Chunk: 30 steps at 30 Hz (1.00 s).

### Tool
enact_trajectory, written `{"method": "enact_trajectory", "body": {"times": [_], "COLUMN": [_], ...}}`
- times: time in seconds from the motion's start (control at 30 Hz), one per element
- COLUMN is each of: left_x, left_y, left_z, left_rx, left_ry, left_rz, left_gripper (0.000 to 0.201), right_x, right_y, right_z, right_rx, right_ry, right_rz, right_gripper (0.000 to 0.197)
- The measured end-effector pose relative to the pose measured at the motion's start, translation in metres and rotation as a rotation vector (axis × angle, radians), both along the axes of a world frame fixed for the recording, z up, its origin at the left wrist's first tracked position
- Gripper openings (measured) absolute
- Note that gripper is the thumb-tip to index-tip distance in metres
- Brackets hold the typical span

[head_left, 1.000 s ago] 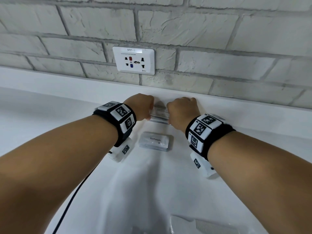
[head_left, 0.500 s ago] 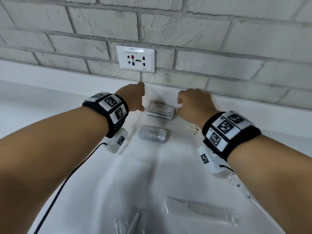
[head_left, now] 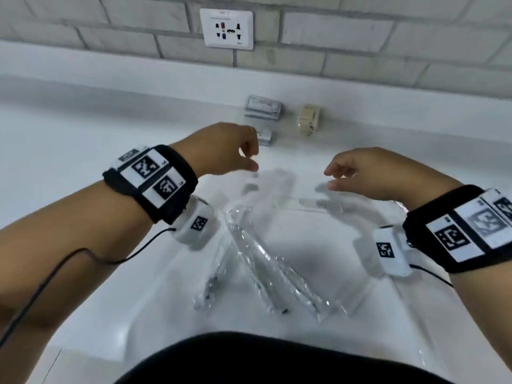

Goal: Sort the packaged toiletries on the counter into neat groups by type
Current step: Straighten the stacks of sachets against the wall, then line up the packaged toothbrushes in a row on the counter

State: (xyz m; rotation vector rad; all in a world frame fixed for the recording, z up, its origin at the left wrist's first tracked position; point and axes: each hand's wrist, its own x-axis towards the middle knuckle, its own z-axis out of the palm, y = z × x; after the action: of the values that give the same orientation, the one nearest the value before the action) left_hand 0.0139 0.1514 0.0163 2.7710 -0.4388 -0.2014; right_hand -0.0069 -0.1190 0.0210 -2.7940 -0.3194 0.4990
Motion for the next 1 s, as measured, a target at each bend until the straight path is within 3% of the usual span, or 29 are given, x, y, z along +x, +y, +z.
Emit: {"method": "enact_trajectory", "body": {"times": [0.13,0.23,0.33,0.47,0.6,0.77,0.87,1.0], "left_x": [-0.067,-0.105,-0.131,-0.143,-0.148,-0.149,-0.152,-0.159], "left_y": [0.001,0.013,0.024,0.015,-0.012,-0.029,-0.029,-0.023], "left_z": [-0.019,-0.04,-0.053,-0.055,-0.058,-0.057,-0.049,-0.034], "left_rx": [0.043,0.095,0.11,0.17,0.387,0.544,0.542,0.372], "left_ry": [0.082,0.059,0.054,-0.006,-0.089,-0.244,-0.353,-0.406], "left_rz": [-0.108,-0.046,0.022,-0.123,-0.311,-0.402,-0.393,-0.154], "left_gripper": [0.025,0.023,0.023,0.033,0.038,0.025,0.023,0.024], "right_x": [-0.057,-0.095,-0.119,-0.131,-0.135,-0.139,-0.141,-0.143], "right_y": [-0.009,-0.006,0.01,0.043,0.068,0.076,0.065,0.028], "right_z": [-0.012,-0.027,-0.041,-0.05,-0.056,-0.064,-0.059,-0.047], "right_rx": [-0.048,-0.055,-0.075,-0.143,-0.202,-0.262,-0.267,-0.213], "right_ry": [0.041,0.07,0.107,0.101,0.073,0.09,0.089,0.021], "right_rz": [0.023,0.029,0.057,0.104,0.101,0.105,0.075,-0.055], "right_gripper": [0.023,0.014,0.018,0.032,0.043,0.018,0.01,0.017]}}
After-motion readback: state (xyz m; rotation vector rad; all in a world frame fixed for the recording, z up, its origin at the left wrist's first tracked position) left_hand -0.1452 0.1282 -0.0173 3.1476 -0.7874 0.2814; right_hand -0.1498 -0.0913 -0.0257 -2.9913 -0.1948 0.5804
